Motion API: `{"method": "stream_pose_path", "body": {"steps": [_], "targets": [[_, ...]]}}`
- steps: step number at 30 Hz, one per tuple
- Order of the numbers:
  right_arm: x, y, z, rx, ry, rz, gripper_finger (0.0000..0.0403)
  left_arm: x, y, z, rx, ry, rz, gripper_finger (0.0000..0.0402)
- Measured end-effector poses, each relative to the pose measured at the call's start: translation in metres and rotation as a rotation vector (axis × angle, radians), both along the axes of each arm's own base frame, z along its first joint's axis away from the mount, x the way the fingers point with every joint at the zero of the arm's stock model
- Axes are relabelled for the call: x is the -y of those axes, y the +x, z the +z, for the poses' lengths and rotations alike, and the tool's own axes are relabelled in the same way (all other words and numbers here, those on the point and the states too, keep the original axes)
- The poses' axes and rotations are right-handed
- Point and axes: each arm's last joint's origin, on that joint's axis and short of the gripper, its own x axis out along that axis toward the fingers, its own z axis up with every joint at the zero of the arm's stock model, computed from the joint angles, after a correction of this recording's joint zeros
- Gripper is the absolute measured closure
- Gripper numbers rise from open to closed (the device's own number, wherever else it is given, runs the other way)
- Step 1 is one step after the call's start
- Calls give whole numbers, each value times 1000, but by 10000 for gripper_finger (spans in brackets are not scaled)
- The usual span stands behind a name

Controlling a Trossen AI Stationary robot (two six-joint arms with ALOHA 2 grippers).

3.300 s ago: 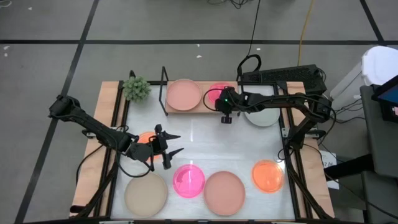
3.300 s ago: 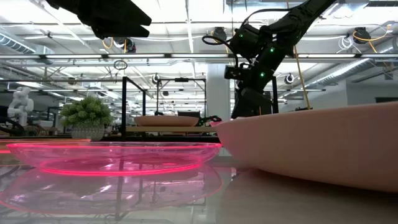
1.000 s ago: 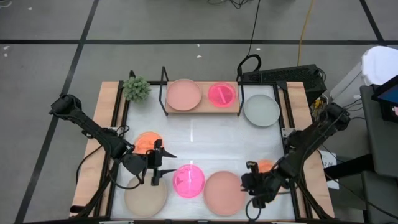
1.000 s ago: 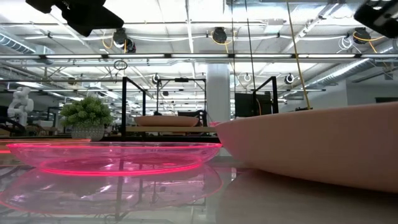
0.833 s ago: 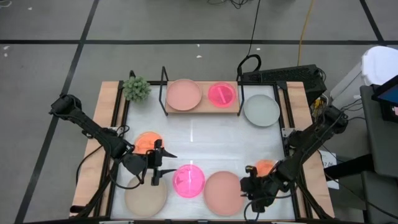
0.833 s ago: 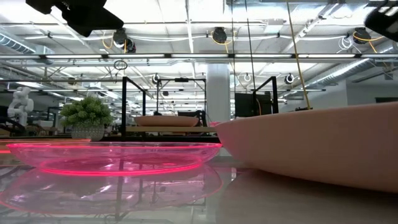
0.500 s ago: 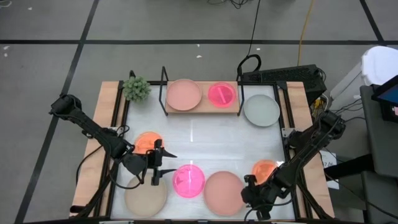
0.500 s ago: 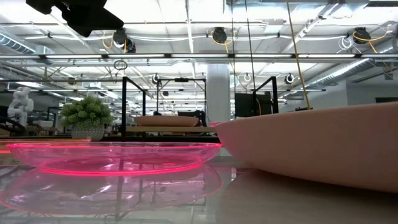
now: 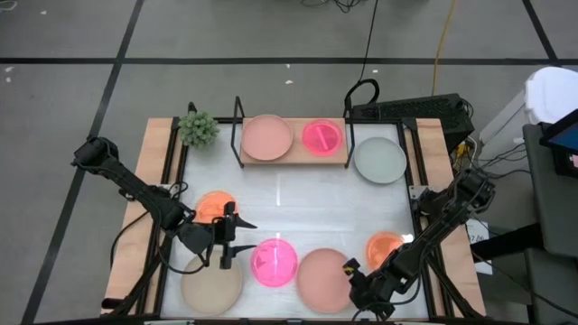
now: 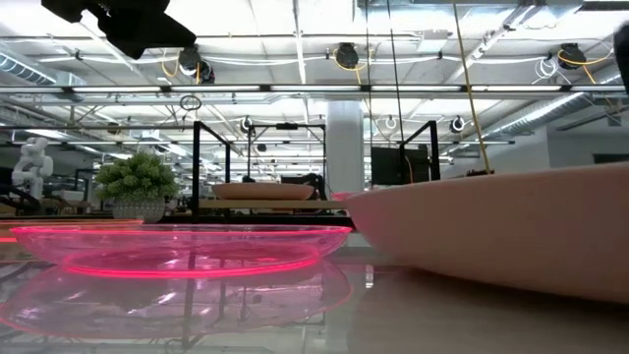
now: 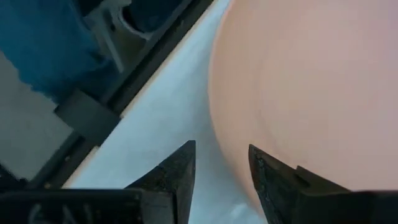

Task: Place and stack plates onto a shelf
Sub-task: Stack the light orange plate on the light orange plate on the shelf

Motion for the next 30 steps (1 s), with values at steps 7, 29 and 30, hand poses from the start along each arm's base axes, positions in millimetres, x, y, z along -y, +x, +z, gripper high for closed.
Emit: {"method": "stream_pose_path", "body": {"steps": [7,29,30], "targets": [[0,2,0,32,-20,53,307,-1,0,0,2,4,9,144],[5,2,11,114,-66,76,401,-1,0,0,-3,12,7,144],[6,2,15,131,-70,64,401,-1,0,-1,-4,13,7,144]]}}
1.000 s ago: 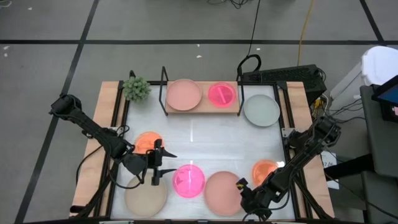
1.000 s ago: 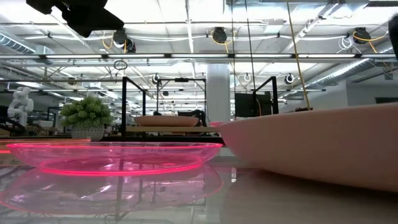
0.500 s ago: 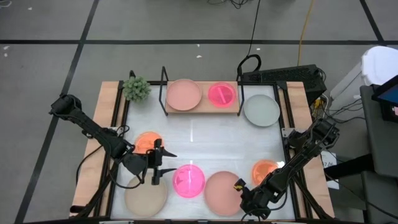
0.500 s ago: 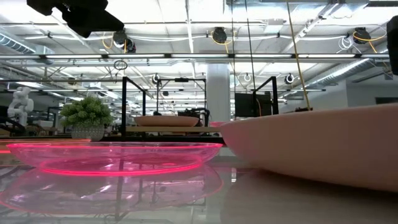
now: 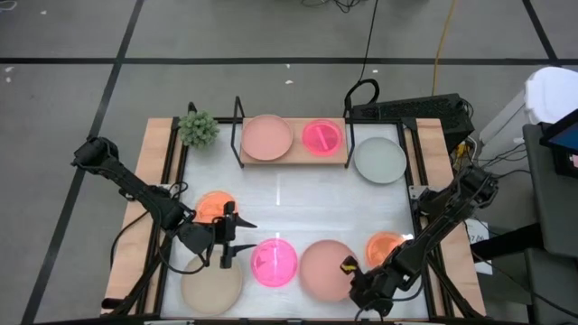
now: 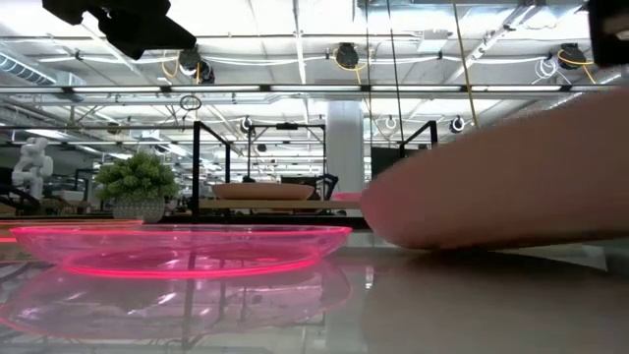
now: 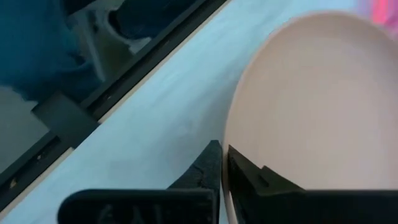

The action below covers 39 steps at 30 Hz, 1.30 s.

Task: Place and stack plates onto a shelf
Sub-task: Stack the light orange plate on the light orange plate on the shelf

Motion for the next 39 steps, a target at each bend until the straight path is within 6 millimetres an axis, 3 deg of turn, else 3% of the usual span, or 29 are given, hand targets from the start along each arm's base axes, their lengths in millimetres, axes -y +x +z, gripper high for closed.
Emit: {"method": "stream_pose_path", "body": {"steps": [6,13,21,31,39], "targets": [[11,-6,23,88,-33,-62,402,0,0,0,1,6,-3,144],[21,-4,34,186,-106,-155,402,0,0,0,3,15,-3,144],[42,15,34,200,-165,-195,402,0,0,0,6,42,-6,144],[74,46,61,211,-288,-192,403,2,4,9,92,105,-52,144],[97,62,68,233,-369,-165,403,-4,9,12,117,196,-62,144]]}}
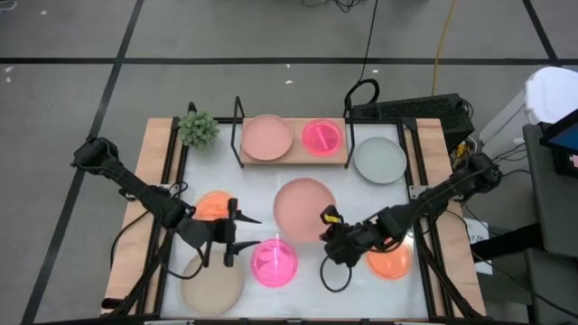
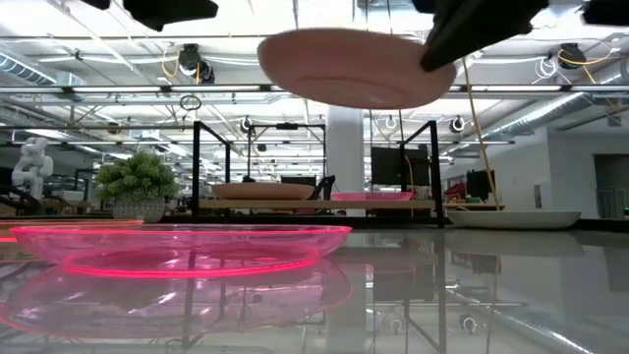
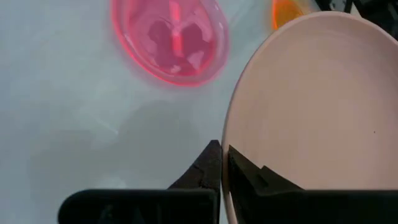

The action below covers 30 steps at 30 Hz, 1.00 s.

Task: Place and stack plates onto a shelf
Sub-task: Stack the light orange plate on the light orange plate on the shelf

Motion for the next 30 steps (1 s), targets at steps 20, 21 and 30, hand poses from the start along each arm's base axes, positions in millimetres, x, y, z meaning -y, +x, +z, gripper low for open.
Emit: {"method": "stream_pose_path", "body": {"steps": [20,21,30], "targets": [[24,9,-2,-65,70,-6,403,-14,55,-6,-239,398,-115,144],[23,9,-2,-71,84,4,403,-12,60,-7,-247,430,-124,144],[22,9,-2,-84,129,28,403,-5,95,-18,-386,594,-170,165]]}}
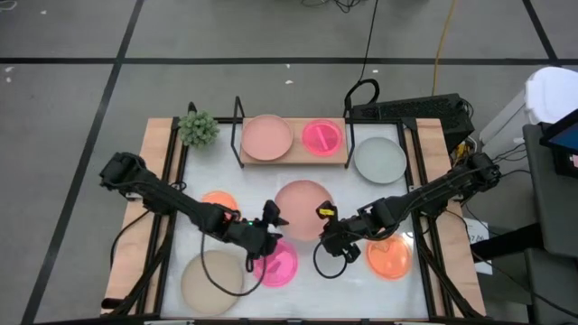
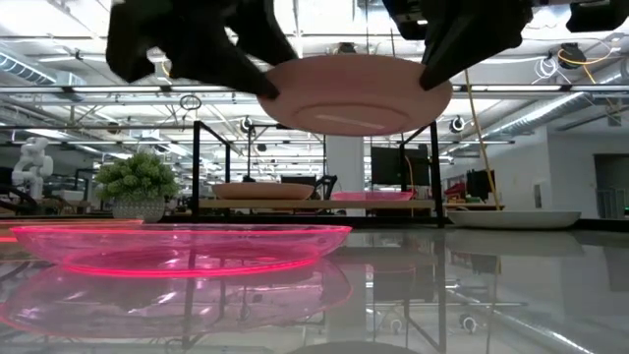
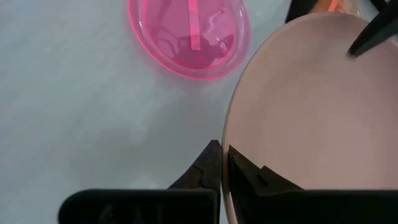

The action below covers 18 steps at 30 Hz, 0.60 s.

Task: Place and stack plates onto a shelf
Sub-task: Stack the light orange plate on the light orange plate on the shelf

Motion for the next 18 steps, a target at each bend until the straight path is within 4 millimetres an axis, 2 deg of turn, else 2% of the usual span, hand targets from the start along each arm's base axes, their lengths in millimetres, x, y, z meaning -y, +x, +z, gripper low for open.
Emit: {"method": "stream_pose_path", "body": {"steps": [4,11,18], "targets": [[-1,0,0,-3,12,9,403,-2,7,-9,-69,30,15,210],[0,-1,0,-11,25,-12,403,0,9,-7,-43,29,3,286],[0,-1,0,-11,26,-12,403,3,9,-6,-35,18,-21,299]]}}
